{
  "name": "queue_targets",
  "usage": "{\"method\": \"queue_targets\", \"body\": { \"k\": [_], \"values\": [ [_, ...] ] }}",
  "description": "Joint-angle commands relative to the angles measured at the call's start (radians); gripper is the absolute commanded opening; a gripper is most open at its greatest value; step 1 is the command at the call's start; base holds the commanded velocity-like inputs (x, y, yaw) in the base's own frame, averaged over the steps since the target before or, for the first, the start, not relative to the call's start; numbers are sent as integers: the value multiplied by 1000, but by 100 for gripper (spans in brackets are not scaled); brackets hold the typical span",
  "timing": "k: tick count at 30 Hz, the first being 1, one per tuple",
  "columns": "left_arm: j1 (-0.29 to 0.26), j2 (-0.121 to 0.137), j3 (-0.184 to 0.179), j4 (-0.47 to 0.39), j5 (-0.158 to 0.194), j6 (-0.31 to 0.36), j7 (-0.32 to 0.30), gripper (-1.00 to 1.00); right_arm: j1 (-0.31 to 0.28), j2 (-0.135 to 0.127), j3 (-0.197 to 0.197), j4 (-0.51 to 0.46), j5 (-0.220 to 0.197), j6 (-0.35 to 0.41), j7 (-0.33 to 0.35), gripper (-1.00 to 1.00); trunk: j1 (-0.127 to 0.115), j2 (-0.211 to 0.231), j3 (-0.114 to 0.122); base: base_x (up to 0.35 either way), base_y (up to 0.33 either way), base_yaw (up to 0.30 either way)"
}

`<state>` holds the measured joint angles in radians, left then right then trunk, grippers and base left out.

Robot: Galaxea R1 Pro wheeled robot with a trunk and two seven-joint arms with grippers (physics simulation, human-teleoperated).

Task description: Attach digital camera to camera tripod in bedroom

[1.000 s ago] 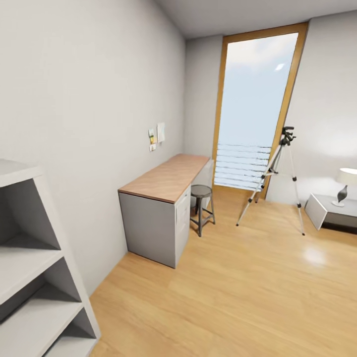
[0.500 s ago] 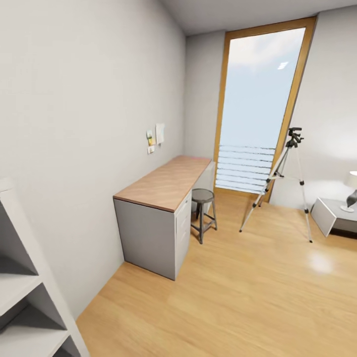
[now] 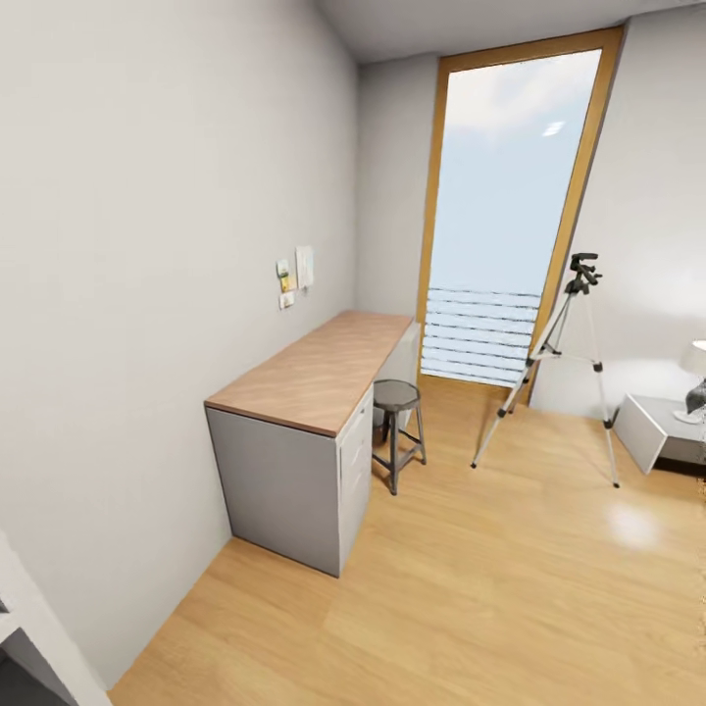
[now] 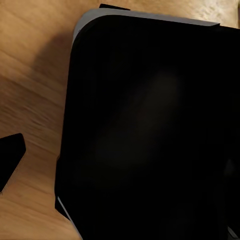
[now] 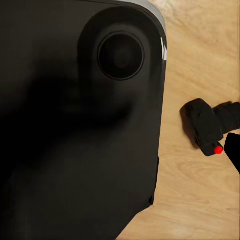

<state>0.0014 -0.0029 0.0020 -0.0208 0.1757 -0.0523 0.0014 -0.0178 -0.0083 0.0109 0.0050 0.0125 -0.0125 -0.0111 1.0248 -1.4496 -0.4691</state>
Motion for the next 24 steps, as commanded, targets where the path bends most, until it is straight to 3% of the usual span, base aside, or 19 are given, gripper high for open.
{"method": "queue_targets", "body": {
  "k": [1, 24],
  "values": [
    [0, 0, 0, -1, 8, -2, 0, 100, -1, 0, 1, 1, 1, -1, -1, 100, 0, 0, -1, 83, 0, -194],
    [0, 1, 2, -1, 13, -3, 0, 100, -1, 1, 1, 1, 3, -3, -1, 100, 0, 0, -1, 14, 0, -216]
  ]
}}
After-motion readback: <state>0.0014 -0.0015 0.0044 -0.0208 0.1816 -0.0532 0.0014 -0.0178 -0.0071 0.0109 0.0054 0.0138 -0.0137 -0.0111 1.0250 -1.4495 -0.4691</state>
